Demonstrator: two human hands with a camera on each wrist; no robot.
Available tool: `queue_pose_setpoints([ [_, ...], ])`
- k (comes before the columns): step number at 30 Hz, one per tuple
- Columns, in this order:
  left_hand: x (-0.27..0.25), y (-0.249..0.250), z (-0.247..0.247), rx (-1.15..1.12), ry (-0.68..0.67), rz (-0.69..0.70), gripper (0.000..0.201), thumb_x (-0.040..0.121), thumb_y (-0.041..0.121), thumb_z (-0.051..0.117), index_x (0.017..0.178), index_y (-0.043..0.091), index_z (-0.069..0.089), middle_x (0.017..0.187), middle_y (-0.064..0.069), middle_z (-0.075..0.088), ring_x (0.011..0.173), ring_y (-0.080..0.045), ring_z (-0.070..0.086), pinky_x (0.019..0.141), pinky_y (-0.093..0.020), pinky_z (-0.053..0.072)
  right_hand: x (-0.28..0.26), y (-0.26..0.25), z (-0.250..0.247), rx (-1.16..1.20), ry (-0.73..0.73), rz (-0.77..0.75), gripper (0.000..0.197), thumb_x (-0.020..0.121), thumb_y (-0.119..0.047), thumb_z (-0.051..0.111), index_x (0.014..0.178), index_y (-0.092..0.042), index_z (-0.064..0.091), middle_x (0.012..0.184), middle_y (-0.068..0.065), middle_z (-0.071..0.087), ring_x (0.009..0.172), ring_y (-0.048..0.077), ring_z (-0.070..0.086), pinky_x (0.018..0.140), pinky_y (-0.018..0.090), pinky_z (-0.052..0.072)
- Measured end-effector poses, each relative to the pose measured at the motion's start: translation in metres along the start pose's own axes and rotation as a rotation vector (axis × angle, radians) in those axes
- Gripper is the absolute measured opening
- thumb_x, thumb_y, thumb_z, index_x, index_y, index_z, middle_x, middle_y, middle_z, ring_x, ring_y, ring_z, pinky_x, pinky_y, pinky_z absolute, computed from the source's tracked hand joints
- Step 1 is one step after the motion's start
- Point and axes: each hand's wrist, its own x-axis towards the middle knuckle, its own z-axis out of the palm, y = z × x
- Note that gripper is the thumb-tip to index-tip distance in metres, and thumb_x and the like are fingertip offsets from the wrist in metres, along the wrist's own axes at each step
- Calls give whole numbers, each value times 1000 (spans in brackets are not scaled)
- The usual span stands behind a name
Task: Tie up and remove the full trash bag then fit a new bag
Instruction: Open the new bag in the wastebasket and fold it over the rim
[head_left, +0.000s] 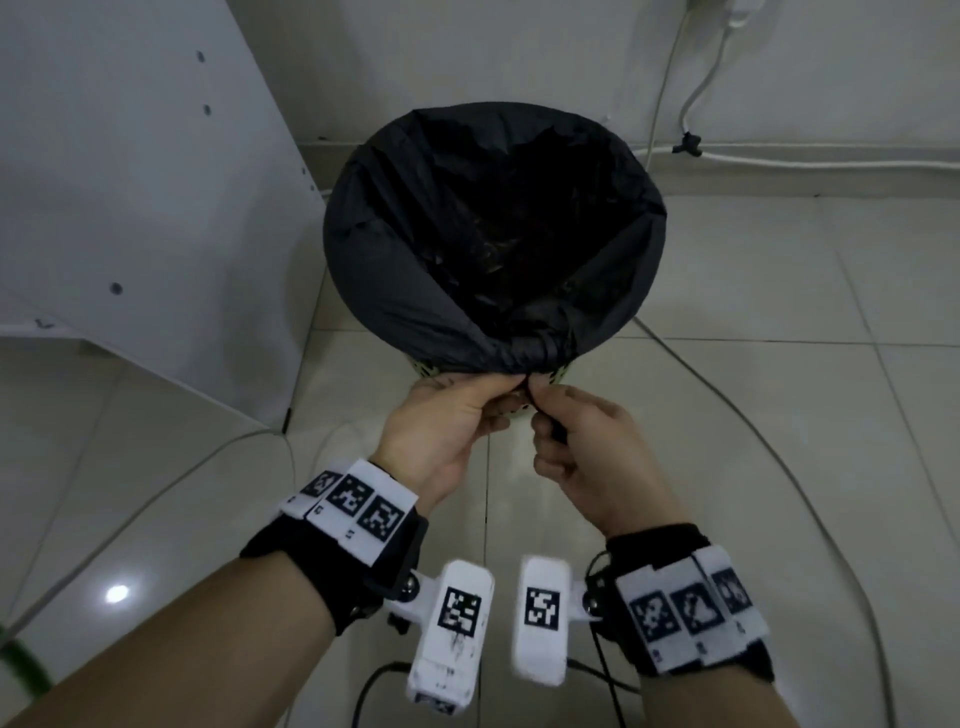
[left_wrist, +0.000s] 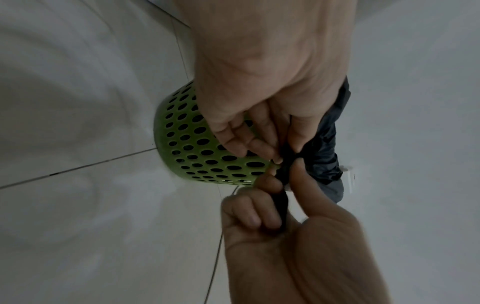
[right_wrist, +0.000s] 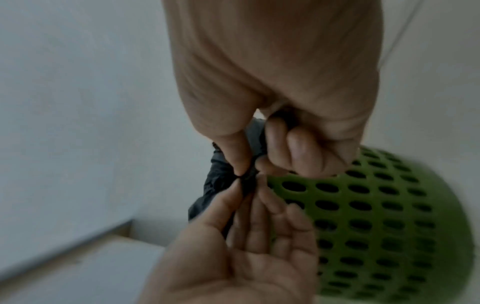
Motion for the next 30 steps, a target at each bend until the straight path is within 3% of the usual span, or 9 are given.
queue_pose_setpoints([
  [3, 1, 2, 2, -48, 52, 12, 7, 86, 4, 71, 91, 7, 74, 78, -6, 75, 70, -17, 68, 71, -31, 56, -19, 10, -2, -291, 216, -492, 13, 89, -6, 71, 92, -11, 60, 77, 1, 63, 63, 14, 56, 60, 23, 48],
  [6, 2, 0, 5, -62, 77, 11, 15, 88, 5, 69, 101, -1, 73, 91, -18, 74, 81, -25, 68, 71, -31, 58, -24, 21, 0, -527, 346, -891, 21, 83, 6, 71, 91, -14, 75, 83, -2, 73, 72, 8, 65, 69, 17, 52],
  [10, -1, -2, 6, -93, 57, 21, 15, 90, 2, 64, 101, -5, 71, 86, -16, 75, 71, -21, 71, 65, -28, 60, -6, 33, 5, -727, 367, -1173, 20, 79, 10, 71, 93, -3, 80, 86, 5, 74, 71, 13, 66, 67, 24, 56],
  [12, -3, -1, 5, -109, 53, 16, 11, 89, -1, 63, 97, -4, 71, 77, -12, 74, 61, -16, 69, 58, -23, 56, -3, 39, 6, -808, 354, -1161, 18, 83, -1, 70, 98, -5, 79, 90, 5, 74, 72, 17, 67, 66, 29, 57],
  [15, -3, 0, 1, -98, 52, -16, 12, 85, 1, 67, 95, -4, 72, 78, -14, 72, 68, -20, 67, 64, -28, 57, -3, 44, 6, -867, 343, -1093, 22, 84, -13, 75, 105, -8, 78, 95, 5, 72, 78, 20, 66, 67, 31, 57],
  [21, -5, 2, -5, -5, -85, -69, 23, 90, 10, 65, 111, 2, 73, 106, -16, 74, 103, -29, 68, 97, -45, 55, 5, 22, -2, -810, 301, -1028, 11, 85, 5, 66, 85, -5, 72, 78, 4, 66, 70, 8, 53, 69, 5, 41],
  [23, -4, -1, -5, -20, -105, -53, 29, 91, 9, 65, 118, -1, 69, 119, -20, 70, 114, -33, 64, 103, -47, 51, 6, 16, -2, -700, 248, -798, 15, 90, 1, 60, 83, -7, 70, 76, 2, 69, 68, 11, 57, 64, 14, 47],
  [25, -6, -5, -1, -87, -93, -38, 30, 92, 7, 63, 120, -4, 67, 122, -22, 68, 107, -31, 65, 103, -47, 50, 7, 10, 1, -523, 198, -534, 21, 95, -4, 56, 79, -11, 69, 63, -8, 65, 57, 12, 54, 54, 27, 45],
  [30, -7, -12, 7, -167, -2, -34, 28, 90, 10, 67, 116, -2, 69, 110, -19, 72, 97, -28, 65, 95, -45, 54, 7, -14, 8, -191, 97, -164, 28, 96, 0, 55, 69, -8, 60, 50, -4, 51, 40, 9, 39, 43, 27, 29],
])
